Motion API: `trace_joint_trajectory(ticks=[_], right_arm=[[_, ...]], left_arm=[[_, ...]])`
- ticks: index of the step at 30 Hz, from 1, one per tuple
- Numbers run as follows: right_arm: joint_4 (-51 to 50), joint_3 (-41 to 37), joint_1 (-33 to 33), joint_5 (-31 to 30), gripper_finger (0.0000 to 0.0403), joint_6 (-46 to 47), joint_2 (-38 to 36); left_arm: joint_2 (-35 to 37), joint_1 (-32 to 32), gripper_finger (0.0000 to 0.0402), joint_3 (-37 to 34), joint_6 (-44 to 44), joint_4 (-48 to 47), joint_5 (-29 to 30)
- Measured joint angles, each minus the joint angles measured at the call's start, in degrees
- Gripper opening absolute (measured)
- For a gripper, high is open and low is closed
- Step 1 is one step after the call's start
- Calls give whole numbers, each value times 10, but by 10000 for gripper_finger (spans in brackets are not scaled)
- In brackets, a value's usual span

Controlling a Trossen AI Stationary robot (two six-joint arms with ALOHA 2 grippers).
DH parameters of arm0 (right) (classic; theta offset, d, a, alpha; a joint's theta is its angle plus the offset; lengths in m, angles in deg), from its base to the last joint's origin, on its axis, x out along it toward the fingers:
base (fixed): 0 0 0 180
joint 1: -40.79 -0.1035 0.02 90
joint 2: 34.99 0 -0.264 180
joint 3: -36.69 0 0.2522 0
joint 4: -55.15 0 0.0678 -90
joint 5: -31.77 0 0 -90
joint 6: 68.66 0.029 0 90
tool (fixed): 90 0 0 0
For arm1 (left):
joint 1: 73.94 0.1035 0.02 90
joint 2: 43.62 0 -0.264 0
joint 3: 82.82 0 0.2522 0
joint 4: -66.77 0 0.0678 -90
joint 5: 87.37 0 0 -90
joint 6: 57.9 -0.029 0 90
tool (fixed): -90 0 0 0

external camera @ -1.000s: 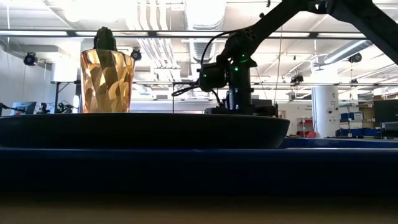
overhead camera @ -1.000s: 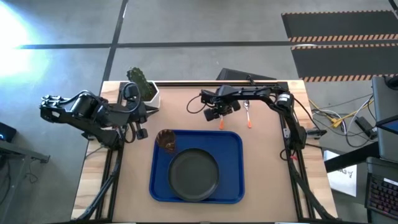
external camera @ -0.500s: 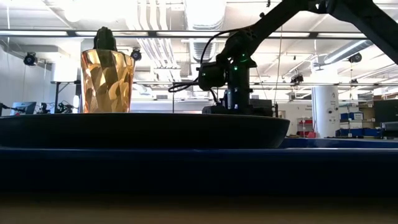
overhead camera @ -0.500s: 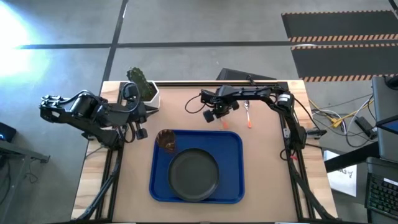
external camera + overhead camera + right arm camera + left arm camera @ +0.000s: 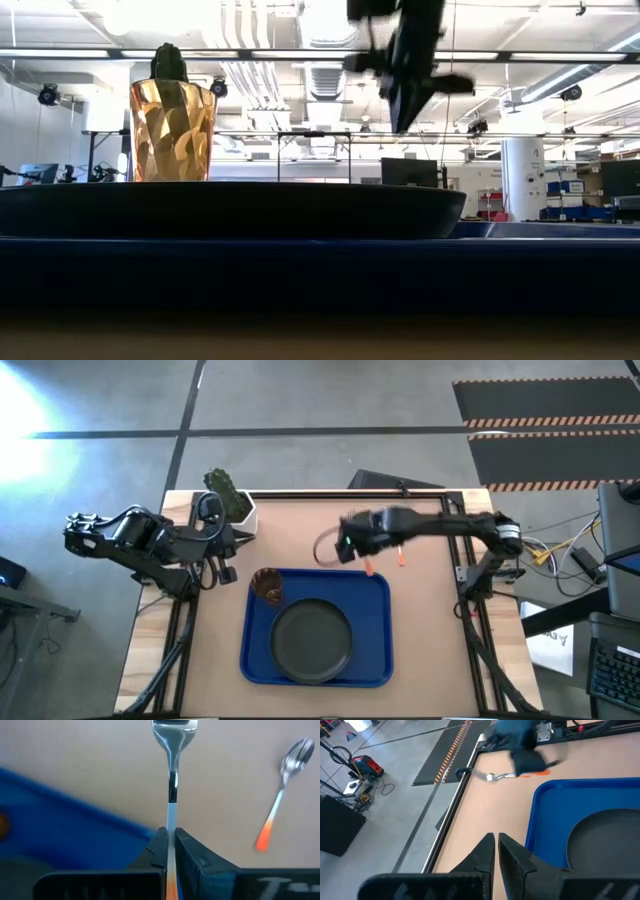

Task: Pick and place plate/cup/fork/spoon on tray
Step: Put the orange fork on the blue serving tray to the right side of the black plate

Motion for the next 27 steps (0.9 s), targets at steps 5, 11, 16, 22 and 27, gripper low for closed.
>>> trace_joint_trajectory(ticks=[5, 11, 16, 22, 27], right_arm=[[-1, -6, -120, -56, 9, 135, -22], [-24, -13, -228, -71, 9, 312, 8], [-25, -13, -287, -59, 9, 445, 45], [-11, -13, -328, -19, 9, 552, 90], [26, -13, -356, -9, 9, 607, 115]], left_arm=[[0, 0, 6, 0, 0, 0, 0], [0, 0, 6, 0, 0, 0, 0], [0, 0, 6, 0, 0, 0, 0], [0, 0, 6, 0, 0, 1, 0], [0, 0, 6, 0, -2, 1, -1]])
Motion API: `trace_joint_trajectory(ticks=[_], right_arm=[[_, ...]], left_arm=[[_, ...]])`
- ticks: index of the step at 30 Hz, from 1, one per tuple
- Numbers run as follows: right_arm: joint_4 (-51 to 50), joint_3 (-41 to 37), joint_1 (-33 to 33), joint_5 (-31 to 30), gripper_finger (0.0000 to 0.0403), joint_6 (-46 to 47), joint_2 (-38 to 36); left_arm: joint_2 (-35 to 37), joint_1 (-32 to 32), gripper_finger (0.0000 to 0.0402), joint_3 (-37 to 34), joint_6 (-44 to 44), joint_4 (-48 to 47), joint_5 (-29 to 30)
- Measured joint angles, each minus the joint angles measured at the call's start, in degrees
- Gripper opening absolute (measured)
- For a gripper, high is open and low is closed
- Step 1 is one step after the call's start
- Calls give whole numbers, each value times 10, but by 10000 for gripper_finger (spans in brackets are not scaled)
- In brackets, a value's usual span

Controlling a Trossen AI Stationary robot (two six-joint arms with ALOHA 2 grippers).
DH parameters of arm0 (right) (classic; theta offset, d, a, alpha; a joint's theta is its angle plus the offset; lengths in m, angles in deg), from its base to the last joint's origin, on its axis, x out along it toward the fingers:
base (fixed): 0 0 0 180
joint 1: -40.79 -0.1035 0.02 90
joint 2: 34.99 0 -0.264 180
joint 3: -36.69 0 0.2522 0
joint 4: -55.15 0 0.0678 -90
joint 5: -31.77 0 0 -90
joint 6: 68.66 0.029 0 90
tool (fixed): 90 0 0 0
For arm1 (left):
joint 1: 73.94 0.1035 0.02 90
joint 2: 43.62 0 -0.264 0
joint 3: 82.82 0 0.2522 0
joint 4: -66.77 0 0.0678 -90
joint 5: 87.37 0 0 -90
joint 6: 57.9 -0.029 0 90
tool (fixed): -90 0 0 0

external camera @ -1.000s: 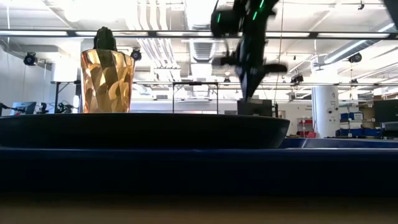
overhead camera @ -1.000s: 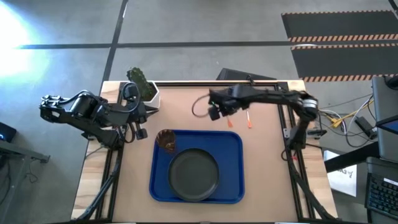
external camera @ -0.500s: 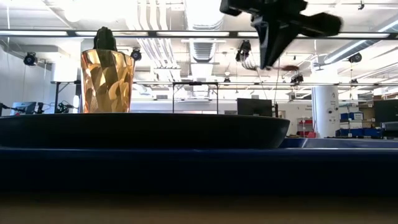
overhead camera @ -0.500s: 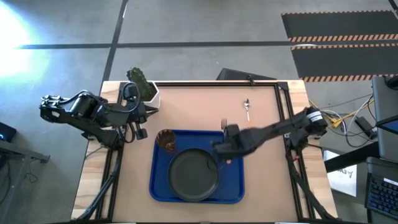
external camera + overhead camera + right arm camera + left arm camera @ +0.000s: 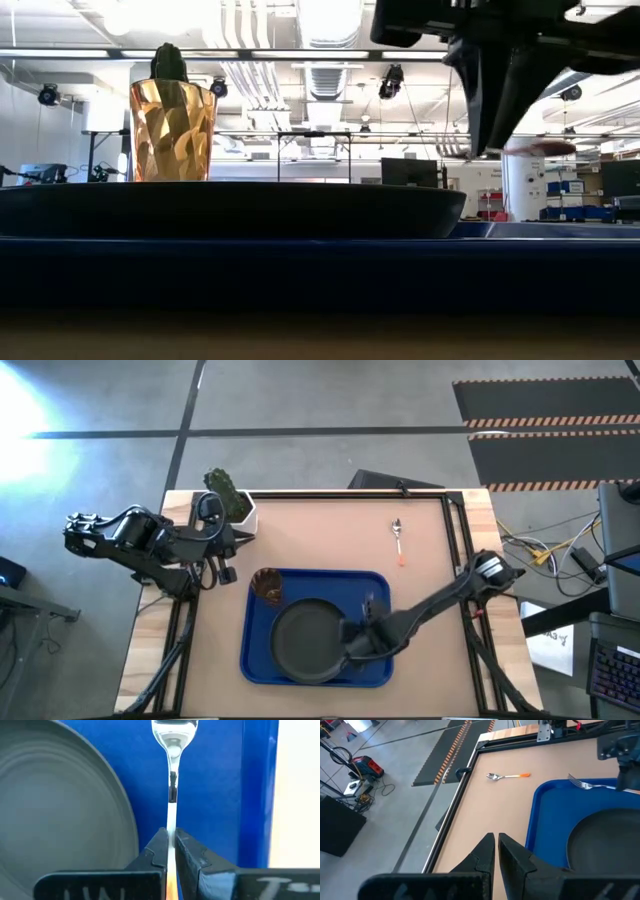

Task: Pick and place plate/cup/fork/spoon on tray
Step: Put the orange fork on the blue serving tray to the right side of the black plate

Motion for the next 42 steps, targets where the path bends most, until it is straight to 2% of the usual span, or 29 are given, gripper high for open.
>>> trace_joint_trajectory(ticks=[12, 19, 42], right_arm=[[25, 0, -34, 16, 9, 43, 35], [47, 1, -34, 16, 9, -11, 51], [66, -10, -34, 16, 9, -17, 59]], left_arm=[[1, 0, 6, 0, -13, 0, -8], [2, 0, 6, 0, -13, 0, -9], [2, 0, 6, 0, -12, 1, -10]])
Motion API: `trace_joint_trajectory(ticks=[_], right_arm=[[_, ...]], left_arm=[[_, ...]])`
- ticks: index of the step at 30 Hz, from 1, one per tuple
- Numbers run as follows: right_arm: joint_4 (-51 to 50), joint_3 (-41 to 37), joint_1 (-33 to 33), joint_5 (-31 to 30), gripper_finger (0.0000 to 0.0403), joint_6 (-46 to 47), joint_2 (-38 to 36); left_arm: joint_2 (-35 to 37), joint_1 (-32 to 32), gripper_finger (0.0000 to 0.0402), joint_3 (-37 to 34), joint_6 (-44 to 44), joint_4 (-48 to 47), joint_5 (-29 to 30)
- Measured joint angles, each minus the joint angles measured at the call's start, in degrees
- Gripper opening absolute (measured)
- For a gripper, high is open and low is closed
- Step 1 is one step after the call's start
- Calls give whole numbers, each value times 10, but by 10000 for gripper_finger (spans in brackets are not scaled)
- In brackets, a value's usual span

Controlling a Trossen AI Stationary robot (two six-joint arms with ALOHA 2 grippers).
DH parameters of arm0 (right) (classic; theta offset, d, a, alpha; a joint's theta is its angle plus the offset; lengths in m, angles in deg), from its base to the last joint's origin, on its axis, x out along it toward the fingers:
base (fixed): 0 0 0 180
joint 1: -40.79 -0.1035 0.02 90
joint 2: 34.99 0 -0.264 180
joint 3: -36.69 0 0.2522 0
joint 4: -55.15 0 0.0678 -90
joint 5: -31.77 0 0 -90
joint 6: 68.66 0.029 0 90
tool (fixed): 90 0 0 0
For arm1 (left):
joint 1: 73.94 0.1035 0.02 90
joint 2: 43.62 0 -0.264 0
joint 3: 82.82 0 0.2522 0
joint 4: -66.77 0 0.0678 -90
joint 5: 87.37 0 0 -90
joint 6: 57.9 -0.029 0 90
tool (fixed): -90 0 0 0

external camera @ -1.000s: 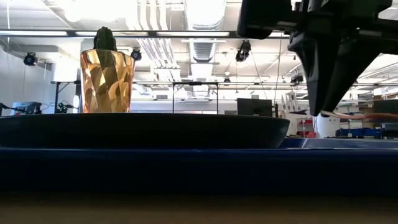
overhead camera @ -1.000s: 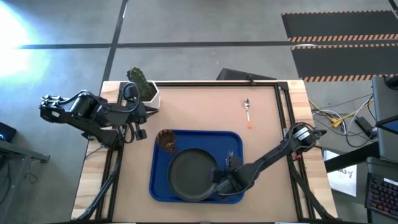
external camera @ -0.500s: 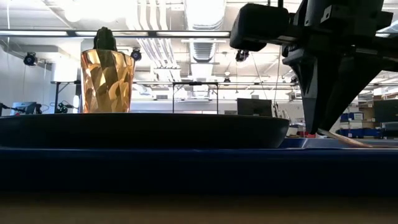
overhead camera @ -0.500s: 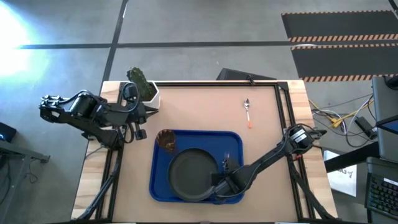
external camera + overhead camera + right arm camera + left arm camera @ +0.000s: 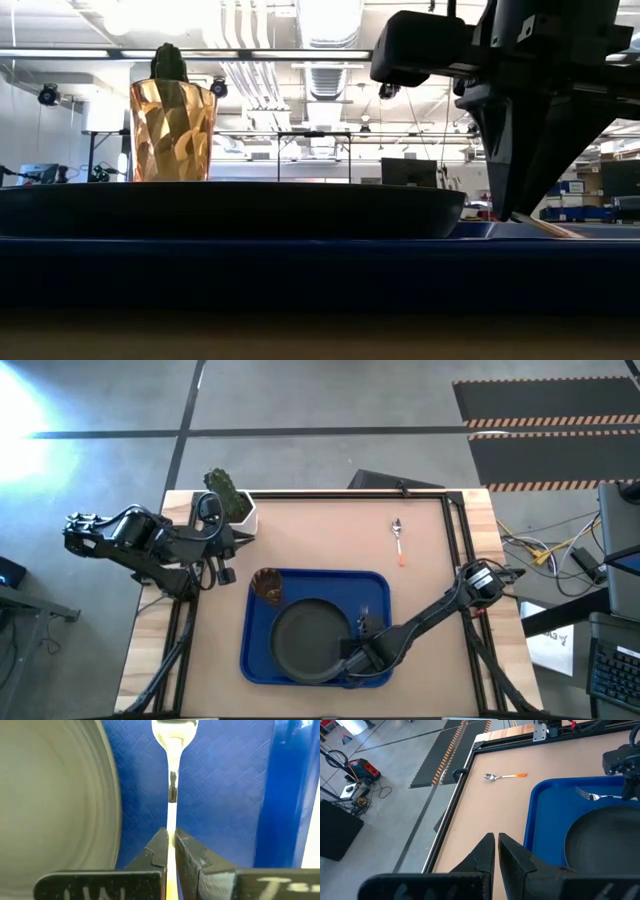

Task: Pick and place plate/cup/fork/spoon on tray
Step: Put the orange fork on the blue serving tray to the right side of the black plate

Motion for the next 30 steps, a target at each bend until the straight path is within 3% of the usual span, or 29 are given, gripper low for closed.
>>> trace_joint_trajectory(ticks=[30], right_arm=[[24, -5, 0, 0, 28, -6, 0]], left_arm=[[0, 0, 6, 0, 1, 0, -12]])
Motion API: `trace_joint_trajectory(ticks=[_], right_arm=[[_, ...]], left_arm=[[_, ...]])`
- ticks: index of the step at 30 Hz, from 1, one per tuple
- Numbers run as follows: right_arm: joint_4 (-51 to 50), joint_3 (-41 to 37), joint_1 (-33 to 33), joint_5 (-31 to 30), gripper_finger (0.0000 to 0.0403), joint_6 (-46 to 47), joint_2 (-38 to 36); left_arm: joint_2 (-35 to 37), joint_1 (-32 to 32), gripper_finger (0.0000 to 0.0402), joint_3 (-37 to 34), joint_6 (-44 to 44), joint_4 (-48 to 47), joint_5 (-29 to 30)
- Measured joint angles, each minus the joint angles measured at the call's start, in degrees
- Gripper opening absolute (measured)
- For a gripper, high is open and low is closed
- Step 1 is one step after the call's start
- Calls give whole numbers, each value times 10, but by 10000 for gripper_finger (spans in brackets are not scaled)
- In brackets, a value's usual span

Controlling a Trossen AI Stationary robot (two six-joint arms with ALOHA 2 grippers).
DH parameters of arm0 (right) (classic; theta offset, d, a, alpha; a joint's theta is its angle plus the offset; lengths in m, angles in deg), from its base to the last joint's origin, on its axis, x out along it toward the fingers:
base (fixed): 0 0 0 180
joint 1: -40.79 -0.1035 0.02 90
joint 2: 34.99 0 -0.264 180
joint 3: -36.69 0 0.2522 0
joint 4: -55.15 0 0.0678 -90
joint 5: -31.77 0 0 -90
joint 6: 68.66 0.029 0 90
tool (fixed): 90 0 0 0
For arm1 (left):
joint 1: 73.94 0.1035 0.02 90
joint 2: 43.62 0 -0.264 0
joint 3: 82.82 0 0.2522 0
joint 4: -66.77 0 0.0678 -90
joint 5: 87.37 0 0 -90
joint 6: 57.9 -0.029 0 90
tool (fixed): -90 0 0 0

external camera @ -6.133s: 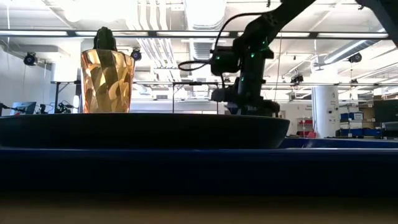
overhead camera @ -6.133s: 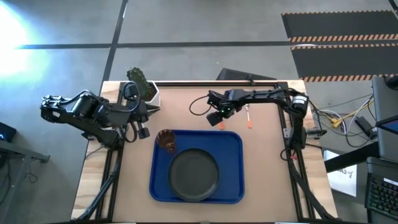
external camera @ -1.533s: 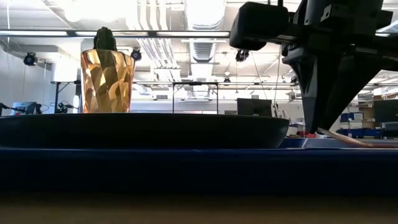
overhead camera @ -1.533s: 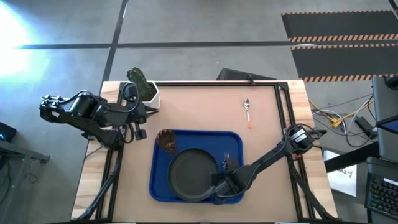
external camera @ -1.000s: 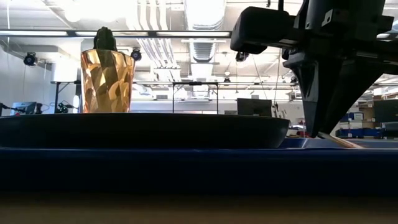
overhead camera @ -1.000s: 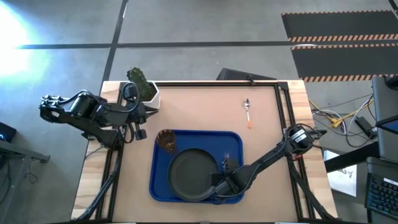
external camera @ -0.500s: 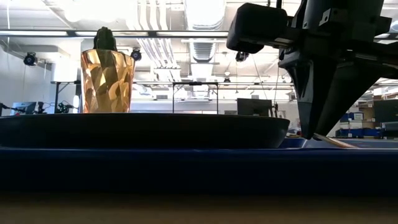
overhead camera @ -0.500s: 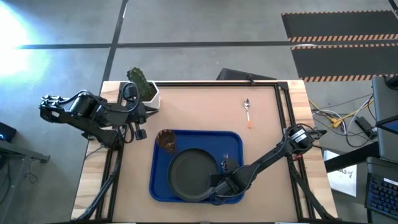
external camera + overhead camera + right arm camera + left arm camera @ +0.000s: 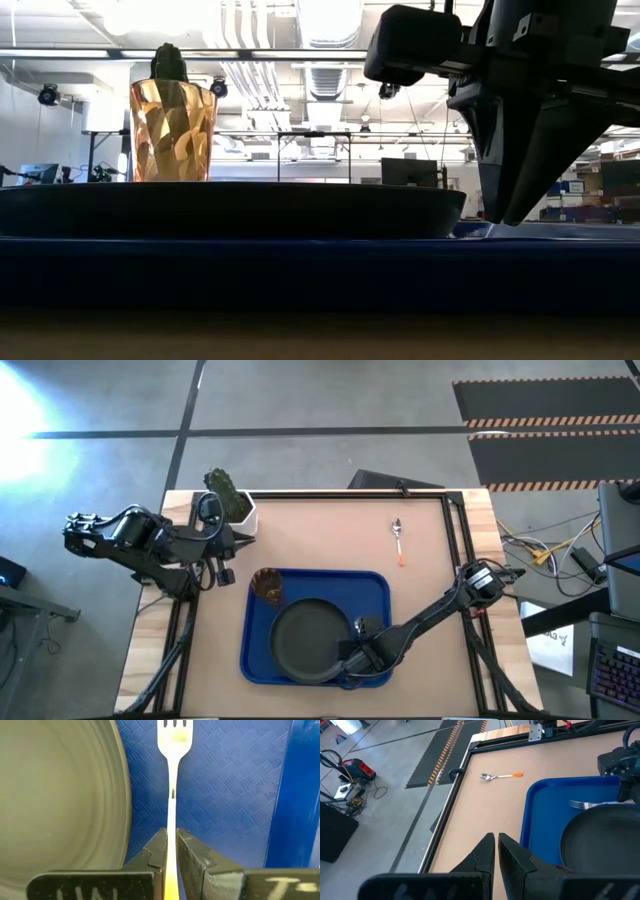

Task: Pick and place plate/cup/fork/spoon on tray
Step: Put the orange fork on the blue serving tray to the right side of the black plate, then put the orange spoon on the blue serving tray to the right side of the orange fork

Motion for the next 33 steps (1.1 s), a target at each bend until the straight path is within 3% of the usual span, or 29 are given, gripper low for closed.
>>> trace_joint_trajectory(ticks=[10, 17, 27, 33], right_arm=[[-3, 0, 0, -4, 28, 0, 0], [-100, -1, 21, -35, 28, -17, -29], [-276, -7, 153, -52, 28, -282, -150], [-266, -64, 274, -43, 30, -438, -235]], left_arm=[[0, 0, 6, 0, -1, 0, 0], [1, 0, 6, 0, -1, 0, 0], [1, 0, 6, 0, -2, 0, 0], [1, 0, 6, 0, -2, 0, 0]])
